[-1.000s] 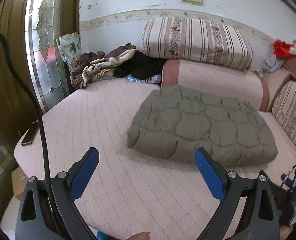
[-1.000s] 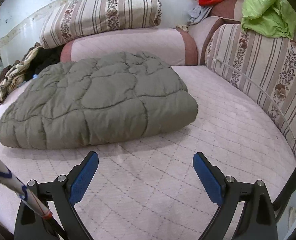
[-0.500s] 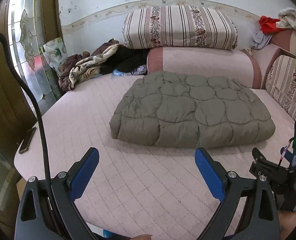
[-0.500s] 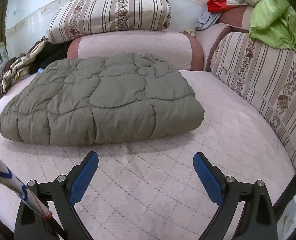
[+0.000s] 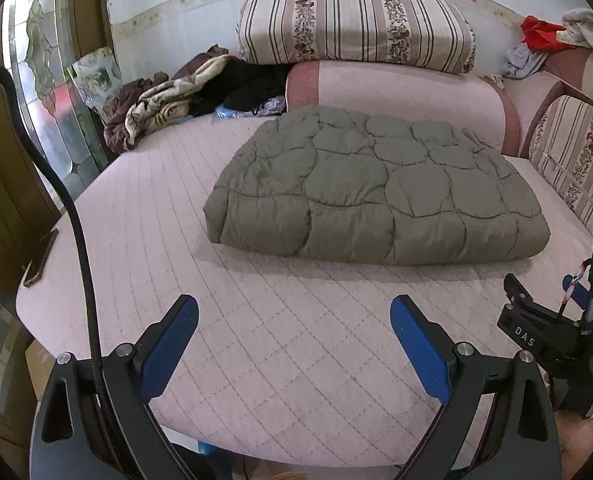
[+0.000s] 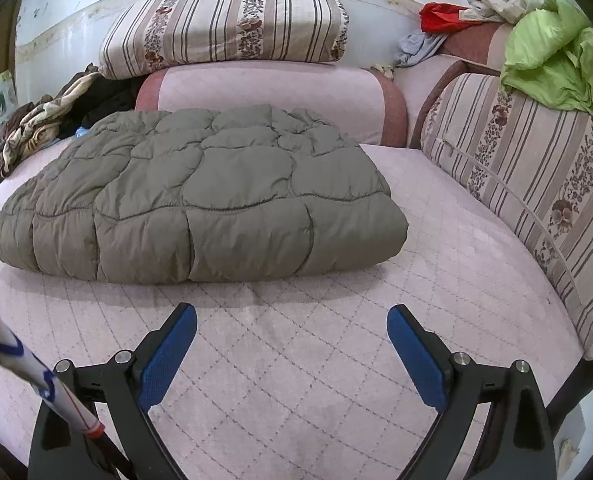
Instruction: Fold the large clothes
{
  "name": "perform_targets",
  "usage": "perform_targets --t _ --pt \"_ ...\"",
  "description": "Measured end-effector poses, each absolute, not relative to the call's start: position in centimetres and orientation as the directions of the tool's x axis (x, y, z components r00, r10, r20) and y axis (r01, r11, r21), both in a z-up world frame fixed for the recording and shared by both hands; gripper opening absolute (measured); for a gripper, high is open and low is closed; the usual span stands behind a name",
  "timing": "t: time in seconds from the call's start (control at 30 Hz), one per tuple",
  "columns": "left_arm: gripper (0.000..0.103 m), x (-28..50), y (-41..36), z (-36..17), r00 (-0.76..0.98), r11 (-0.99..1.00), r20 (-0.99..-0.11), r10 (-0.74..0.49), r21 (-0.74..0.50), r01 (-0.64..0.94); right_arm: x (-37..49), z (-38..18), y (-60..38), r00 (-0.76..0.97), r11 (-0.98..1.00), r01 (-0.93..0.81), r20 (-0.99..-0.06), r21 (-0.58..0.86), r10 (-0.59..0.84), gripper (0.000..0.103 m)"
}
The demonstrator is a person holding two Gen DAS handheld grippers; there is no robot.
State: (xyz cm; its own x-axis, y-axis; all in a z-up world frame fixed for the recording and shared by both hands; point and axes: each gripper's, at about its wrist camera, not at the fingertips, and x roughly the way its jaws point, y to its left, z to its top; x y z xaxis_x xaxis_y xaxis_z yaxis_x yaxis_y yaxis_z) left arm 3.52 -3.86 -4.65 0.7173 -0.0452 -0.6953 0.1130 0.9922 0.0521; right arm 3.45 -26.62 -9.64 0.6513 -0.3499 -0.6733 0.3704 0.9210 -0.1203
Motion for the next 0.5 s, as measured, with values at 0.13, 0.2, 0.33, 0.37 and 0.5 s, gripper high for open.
perform_targets --t 0.13,0.2,0.33,0.37,0.5 --pt "0.096 3.5 -3.9 -4.9 0.704 0.992 -0.707 -0.061 0.033 0.119 3.5 -10.0 -26.5 0.642 0.92 0.371 -0.68 -0.13 -0.355 0.098" --pt "0.096 3.5 -4.0 -5.1 0.701 0.992 -0.71 -0.063 0.032 0.123 3.5 -10.1 -26.5 0.64 0.92 0.37 -0.683 -0.128 -0.352 0.098" --pt "0.096 3.7 -4.2 -5.4 0.688 0.991 -0.723 -0.066 0.031 0.127 3.5 -10.1 -26.3 0.641 0.92 0.368 -0.68 -0.136 -0.357 0.098" --pt "0.096 3.7 -4.2 -5.5 0.681 0.991 -0.729 -0.07 0.024 0.128 3.6 -10.1 -26.3 0.64 0.92 0.366 -0.681 -0.136 -0.356 0.098" --pt "0.096 3.8 -4.1 -6.2 0.663 0.992 -0.744 -0.077 0.009 0.125 3.5 -10.1 -26.1 0.643 0.924 0.357 -0.681 -0.138 -0.35 0.098"
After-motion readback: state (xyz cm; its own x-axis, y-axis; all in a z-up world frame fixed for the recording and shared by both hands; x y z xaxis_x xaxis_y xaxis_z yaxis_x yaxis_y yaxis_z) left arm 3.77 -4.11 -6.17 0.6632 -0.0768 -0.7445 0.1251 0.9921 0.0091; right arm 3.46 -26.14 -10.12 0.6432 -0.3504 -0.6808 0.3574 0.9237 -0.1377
